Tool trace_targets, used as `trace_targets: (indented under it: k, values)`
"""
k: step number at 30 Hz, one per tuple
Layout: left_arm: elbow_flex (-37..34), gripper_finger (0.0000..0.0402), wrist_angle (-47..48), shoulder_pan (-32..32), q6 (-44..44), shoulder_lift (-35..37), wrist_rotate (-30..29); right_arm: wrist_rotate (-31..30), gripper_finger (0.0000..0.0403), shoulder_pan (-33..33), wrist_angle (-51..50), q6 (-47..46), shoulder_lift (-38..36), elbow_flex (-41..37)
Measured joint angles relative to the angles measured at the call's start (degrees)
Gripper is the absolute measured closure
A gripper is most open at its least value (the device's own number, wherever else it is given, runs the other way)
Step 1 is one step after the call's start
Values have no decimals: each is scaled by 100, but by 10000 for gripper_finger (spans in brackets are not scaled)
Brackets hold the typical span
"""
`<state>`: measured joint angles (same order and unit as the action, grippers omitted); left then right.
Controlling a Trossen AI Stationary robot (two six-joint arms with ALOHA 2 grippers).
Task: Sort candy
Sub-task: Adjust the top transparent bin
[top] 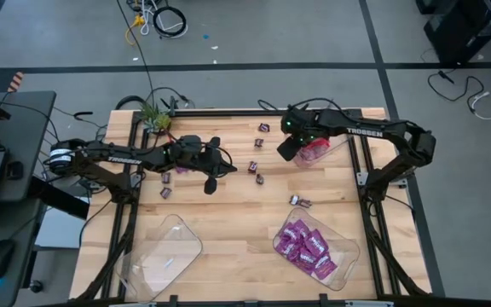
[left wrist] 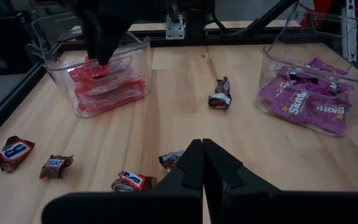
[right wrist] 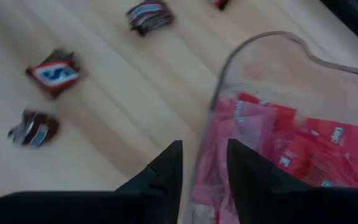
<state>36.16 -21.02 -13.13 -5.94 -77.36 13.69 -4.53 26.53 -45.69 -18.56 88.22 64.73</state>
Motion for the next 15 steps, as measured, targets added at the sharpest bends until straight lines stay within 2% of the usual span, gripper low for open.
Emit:
trace_targets:
  k: [6,10,15]
  values:
    - [0,400,1,0,-106,0,0,175,388,-216,-95,532,-32,2]
    - [0,400,2,0,-122,0,0,421,389,-358,-314,794,-43,14]
    - [0,400,4,0,-116,0,0,450,400,-587,-847,1379,-63,31]
